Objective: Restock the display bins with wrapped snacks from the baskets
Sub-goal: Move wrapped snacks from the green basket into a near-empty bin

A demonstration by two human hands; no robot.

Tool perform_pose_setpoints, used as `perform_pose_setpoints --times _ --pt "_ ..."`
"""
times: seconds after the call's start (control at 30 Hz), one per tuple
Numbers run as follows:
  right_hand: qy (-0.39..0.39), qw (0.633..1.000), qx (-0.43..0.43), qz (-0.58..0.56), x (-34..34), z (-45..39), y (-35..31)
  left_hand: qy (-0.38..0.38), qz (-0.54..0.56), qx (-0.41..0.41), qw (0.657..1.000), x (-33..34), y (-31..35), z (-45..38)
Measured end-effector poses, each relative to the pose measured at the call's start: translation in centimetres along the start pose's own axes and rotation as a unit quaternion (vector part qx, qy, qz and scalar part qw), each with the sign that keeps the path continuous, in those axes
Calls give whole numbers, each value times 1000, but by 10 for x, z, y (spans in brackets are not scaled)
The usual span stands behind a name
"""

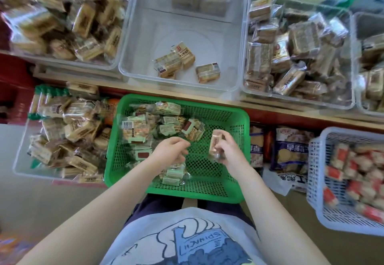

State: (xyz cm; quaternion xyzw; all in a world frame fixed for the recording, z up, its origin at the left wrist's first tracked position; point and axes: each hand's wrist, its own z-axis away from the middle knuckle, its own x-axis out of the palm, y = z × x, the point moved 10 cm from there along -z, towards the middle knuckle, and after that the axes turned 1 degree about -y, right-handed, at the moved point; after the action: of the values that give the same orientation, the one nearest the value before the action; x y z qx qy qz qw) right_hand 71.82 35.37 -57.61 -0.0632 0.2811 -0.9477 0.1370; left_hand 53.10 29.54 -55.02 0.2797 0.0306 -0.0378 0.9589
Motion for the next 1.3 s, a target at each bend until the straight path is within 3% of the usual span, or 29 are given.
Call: perform_pose_setpoints --times 0.07,0.1,0.2,0.37,0.43,0.53,0.63,0.73,0.8,0.9,0.97,1.2,1.3 --pt "-96 967 12 -235 15 26 -22 -34 75 33 996 16 24 4" --pt "-132 949 15 -286 20 40 -35 -51 97 59 992 24 40 8" --pt "-183 942 -21 -279 25 65 -70 -77 134 125 980 44 92 20" --pt "-212 929 -61 -297 5 86 -120 -44 182 182 965 51 162 32" --pt "-213 937 -82 -265 -12 97 -140 -23 147 214 965 54 191 34" --pt "-136 949 -137 -251 -64 103 -170 52 39 290 955 67 237 40" --pt "65 946 -232 -219 -151 106 -209 220 -127 343 905 66 271 37" --pt "309 898 -313 21 -225 118 -259 245 -258 261 897 73 257 -1" --pt "377 846 -327 185 -245 104 -282 242 -327 231 884 82 243 -16" --pt "380 781 -289 402 -250 55 -286 255 -355 226 871 86 242 -16" --pt "381 757 -254 466 -256 32 -282 258 -366 215 868 86 244 -14" --pt "349 784 -208 469 -257 12 -287 263 -402 184 857 87 243 -17" --pt "338 785 -243 459 -235 25 -273 256 -411 172 858 87 243 -18"
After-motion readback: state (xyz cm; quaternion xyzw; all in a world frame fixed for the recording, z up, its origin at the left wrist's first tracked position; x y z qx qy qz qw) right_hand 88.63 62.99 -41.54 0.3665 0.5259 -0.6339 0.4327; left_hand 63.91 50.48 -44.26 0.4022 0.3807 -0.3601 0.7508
